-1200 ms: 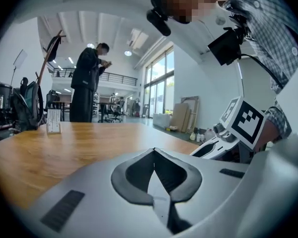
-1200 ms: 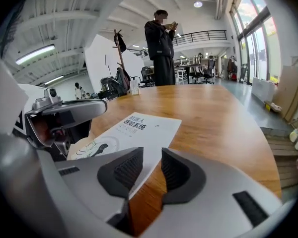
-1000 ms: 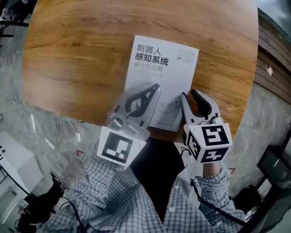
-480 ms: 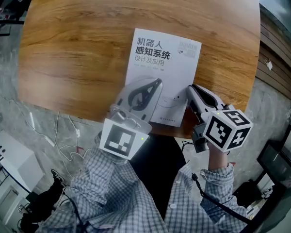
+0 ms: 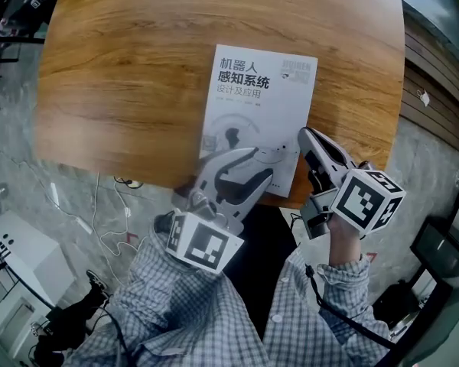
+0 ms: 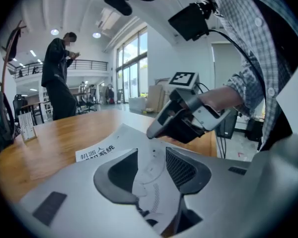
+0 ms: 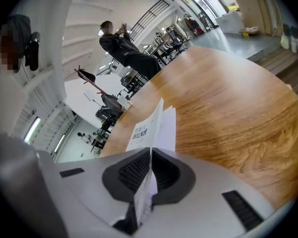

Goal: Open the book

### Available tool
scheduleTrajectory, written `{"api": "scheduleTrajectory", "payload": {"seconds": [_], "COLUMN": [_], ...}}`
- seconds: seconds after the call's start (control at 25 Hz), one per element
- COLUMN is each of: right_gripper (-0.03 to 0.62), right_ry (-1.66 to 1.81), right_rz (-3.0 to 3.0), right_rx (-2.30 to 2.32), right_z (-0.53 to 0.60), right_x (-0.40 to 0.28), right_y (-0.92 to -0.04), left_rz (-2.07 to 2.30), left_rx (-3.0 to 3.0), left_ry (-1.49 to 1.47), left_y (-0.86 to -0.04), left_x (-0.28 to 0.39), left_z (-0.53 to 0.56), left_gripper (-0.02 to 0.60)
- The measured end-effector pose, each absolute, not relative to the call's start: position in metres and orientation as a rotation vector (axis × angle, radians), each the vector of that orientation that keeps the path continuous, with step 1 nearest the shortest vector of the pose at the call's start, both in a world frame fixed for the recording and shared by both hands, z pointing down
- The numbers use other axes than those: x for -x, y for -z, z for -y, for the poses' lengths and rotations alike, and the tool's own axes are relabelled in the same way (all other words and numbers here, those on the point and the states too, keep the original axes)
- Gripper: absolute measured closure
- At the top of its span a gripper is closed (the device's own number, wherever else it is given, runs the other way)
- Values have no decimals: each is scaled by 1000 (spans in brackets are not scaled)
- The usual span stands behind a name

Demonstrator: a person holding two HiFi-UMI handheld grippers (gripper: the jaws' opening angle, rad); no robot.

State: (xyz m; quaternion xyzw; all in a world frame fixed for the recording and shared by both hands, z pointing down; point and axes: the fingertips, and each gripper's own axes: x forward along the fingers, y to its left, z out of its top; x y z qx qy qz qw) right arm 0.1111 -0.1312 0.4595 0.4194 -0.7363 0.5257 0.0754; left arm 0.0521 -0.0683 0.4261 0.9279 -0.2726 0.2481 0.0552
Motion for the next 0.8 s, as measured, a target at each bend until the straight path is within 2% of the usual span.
{"api": "scheduleTrajectory", "payload": {"seconds": [0.12,0.24,0.48,0.8], "right_gripper": [566,568,568,569], "right_ry": [-1625,-1642,-1682,-1688], "right_rz": [2217,2217,2203,2196], "right_rx": [-1271,-1280,-1302,-1325], "right_z": [131,132,133,131], "right_x": [-110,-109,-108,-107], "right_y": [-455,-451,-446,-441], "left_rz": [773,761,821,1059], "left_rx": [-2825,-2816,-2851,-2866], "left_ry": [-798,-883,-1077,-1133], "left_y": [-425,-432,-451,-456], "left_x": [-60,-66,-79,-91], "left_z": [39,19,7,28], "left_gripper": [393,374,362,360]}}
